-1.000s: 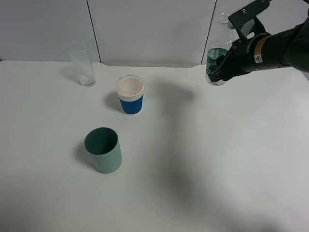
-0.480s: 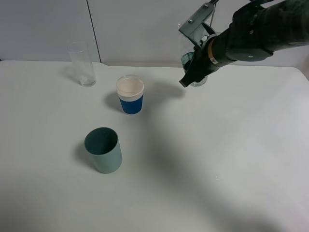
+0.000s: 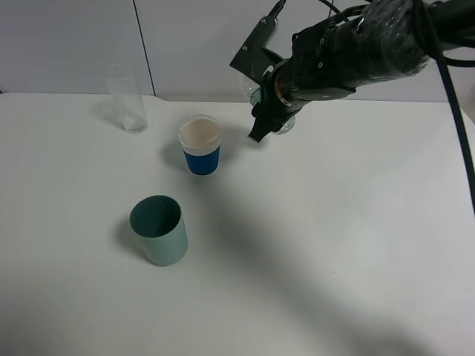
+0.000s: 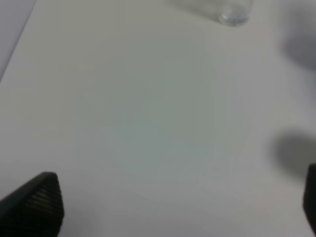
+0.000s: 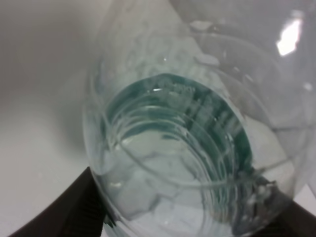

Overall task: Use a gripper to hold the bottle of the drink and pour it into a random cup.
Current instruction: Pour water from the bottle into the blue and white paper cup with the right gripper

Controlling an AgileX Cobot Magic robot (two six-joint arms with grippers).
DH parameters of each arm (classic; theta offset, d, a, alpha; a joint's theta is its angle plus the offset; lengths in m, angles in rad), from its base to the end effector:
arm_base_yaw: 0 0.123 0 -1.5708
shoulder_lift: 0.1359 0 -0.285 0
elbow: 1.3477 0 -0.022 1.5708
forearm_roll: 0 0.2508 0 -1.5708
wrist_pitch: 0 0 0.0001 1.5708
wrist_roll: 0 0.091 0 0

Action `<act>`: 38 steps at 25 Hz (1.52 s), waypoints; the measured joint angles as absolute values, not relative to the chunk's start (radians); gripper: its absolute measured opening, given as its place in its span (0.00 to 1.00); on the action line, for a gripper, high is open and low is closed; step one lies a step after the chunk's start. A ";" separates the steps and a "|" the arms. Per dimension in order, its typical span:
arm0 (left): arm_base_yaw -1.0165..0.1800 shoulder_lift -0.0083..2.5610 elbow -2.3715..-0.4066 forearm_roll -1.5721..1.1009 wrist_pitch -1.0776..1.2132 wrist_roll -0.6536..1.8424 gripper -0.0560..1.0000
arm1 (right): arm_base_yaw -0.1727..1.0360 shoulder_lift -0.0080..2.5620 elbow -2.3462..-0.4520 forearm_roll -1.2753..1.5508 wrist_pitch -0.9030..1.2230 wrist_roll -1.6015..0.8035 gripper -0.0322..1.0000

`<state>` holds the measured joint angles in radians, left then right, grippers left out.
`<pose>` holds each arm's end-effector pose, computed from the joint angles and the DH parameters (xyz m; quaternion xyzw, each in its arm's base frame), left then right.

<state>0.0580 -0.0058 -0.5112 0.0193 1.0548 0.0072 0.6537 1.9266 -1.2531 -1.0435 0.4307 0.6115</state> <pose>-0.0069 0.0011 0.2808 -0.0219 0.8469 0.0269 0.5306 0.3486 0.2256 0.1921 -0.3963 0.8257 -0.1212 0.3827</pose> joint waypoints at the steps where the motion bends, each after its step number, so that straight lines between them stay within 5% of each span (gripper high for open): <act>1: 0.058 -0.006 -0.511 0.019 1.055 0.007 0.98 | 0.663 1.931 -1.253 -1.059 0.453 0.612 0.55; 38: 0.058 -0.006 -0.511 0.019 1.055 0.007 0.98 | 0.811 2.094 -1.464 -1.132 0.761 0.379 0.55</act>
<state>0.0580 -0.0058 -0.5112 0.0193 1.0548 0.0072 0.8106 2.0935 -1.4637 -1.1317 0.7609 0.3786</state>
